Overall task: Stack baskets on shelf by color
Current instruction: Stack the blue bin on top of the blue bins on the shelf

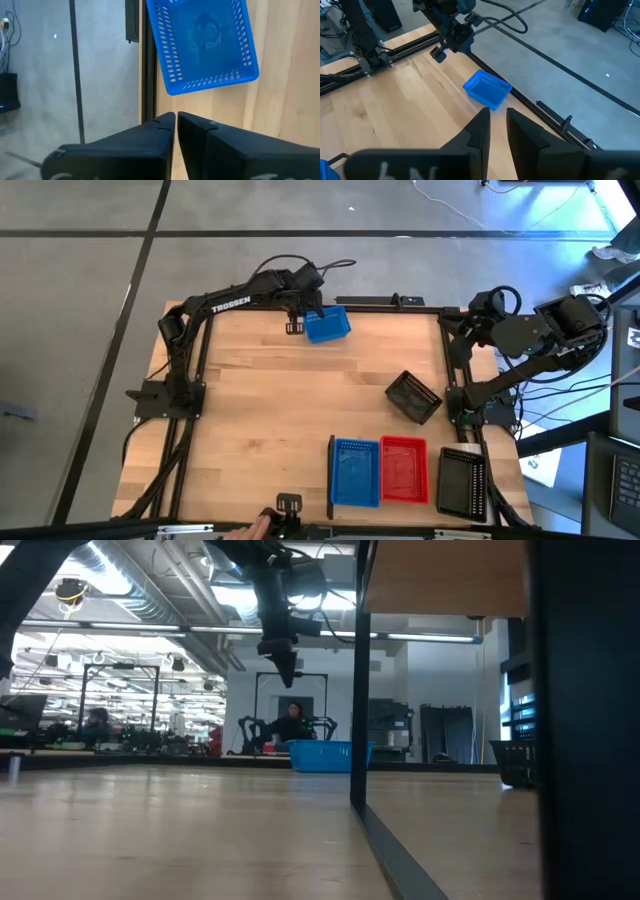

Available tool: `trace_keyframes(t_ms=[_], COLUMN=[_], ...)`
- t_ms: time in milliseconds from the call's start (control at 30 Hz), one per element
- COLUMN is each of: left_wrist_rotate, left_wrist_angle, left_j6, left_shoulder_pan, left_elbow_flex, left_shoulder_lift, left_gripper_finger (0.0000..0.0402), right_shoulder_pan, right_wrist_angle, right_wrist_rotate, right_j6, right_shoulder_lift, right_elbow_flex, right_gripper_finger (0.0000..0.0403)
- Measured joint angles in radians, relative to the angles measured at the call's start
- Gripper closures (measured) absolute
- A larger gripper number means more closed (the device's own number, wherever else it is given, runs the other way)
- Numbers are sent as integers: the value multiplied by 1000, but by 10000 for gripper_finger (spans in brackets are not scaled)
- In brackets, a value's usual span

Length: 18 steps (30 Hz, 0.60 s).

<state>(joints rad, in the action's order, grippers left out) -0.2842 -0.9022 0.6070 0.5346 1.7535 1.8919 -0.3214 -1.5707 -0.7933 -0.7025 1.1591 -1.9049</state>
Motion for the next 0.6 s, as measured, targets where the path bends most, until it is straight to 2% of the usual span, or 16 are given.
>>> trace_keyframes(t_ms=[167, 333, 400, 533, 600], left_wrist_rotate=[0, 46, 138, 483, 583], left_wrist_angle=[1, 1, 1, 2, 13], left_j6=[-26, -32, -66, -104, -104], left_shoulder_pan=[4, 25, 35, 66, 78], left_elbow_flex=[0, 0, 0, 0, 0], left_shoulder_lift=[0, 0, 0, 0, 0], left_gripper_finger=[361, 346, 346, 345, 345], right_shoulder_pan=[0, 0, 0, 0, 0], right_wrist_angle=[0, 0, 0, 0, 0], right_wrist_rotate=[0, 0, 0, 0, 0], right_j6=[-1, -3, -3, -3, -4], right_shoulder_lift=[0, 0, 0, 0, 0], right_elbow_flex=[0, 0, 0, 0, 0], right_gripper_finger=[341, 341, 341, 341, 341])
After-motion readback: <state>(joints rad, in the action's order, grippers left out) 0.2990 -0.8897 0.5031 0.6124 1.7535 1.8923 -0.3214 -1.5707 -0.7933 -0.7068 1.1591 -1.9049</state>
